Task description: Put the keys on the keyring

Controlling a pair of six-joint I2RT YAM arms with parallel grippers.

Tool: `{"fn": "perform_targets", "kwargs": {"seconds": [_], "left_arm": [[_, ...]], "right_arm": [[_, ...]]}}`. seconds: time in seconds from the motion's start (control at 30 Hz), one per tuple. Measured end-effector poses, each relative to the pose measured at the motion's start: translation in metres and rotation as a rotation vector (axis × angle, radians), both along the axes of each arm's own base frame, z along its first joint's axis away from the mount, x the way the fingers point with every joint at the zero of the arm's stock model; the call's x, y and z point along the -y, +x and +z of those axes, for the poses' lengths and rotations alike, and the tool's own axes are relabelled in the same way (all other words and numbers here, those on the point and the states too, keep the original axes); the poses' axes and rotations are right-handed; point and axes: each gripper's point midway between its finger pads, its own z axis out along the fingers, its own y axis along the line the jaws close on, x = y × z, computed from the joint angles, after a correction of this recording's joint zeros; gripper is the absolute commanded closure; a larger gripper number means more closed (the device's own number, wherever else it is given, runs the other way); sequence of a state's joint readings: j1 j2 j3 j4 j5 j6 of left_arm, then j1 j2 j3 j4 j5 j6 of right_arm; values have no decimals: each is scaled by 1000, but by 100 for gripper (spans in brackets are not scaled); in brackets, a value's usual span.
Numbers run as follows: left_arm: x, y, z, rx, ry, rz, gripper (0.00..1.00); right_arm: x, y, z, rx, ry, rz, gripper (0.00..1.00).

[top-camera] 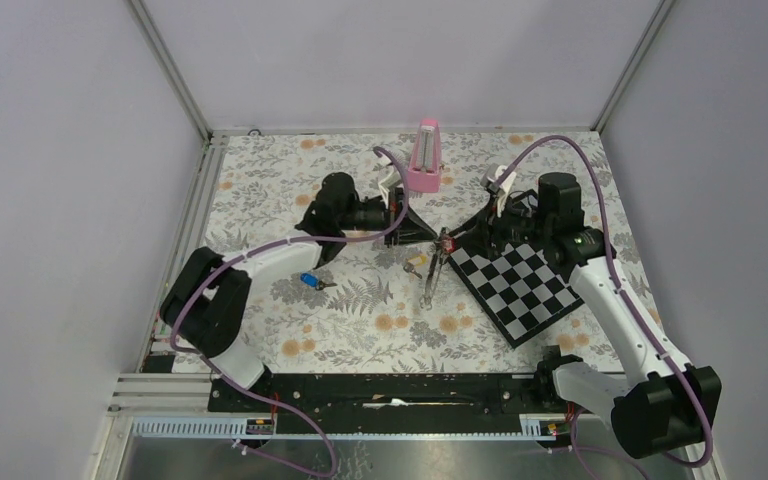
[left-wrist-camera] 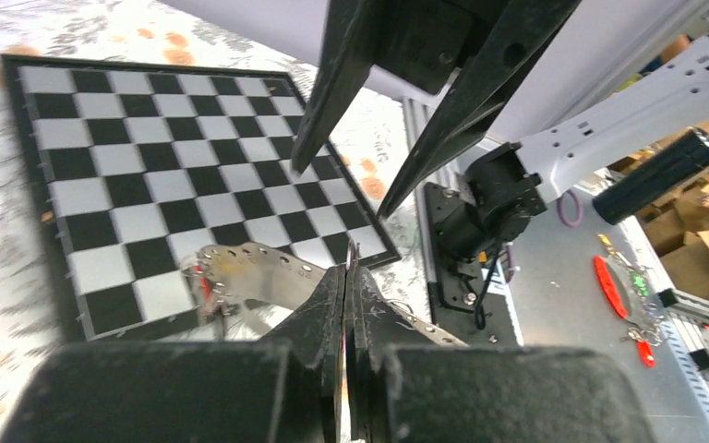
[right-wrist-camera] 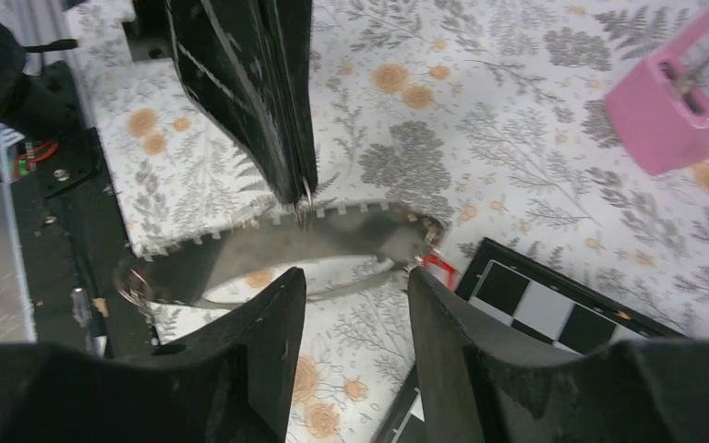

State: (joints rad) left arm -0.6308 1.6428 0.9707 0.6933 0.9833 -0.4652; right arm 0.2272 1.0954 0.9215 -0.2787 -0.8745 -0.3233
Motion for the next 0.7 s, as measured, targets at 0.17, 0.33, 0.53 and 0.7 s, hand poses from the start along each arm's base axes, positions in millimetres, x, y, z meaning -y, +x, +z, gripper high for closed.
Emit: {"fn": "perform_targets", "kwargs": {"seconds": [0.17,0.33,0.53,0.7], "left_arm": [[-36,35,12,45,70,107,100],[-77,67,37,116,138,224,100],[-121,72,34,117,227,315,100],[-147,76,24,99,294,377,100]], "right_arm": [[9,13,6,40,-49,-65,31],[11,28,-16,6,-112,-104,30],[-17,40,-60,-49,-209,-85,32],[-44,49,-101,-113,-257,-76,35]]}}
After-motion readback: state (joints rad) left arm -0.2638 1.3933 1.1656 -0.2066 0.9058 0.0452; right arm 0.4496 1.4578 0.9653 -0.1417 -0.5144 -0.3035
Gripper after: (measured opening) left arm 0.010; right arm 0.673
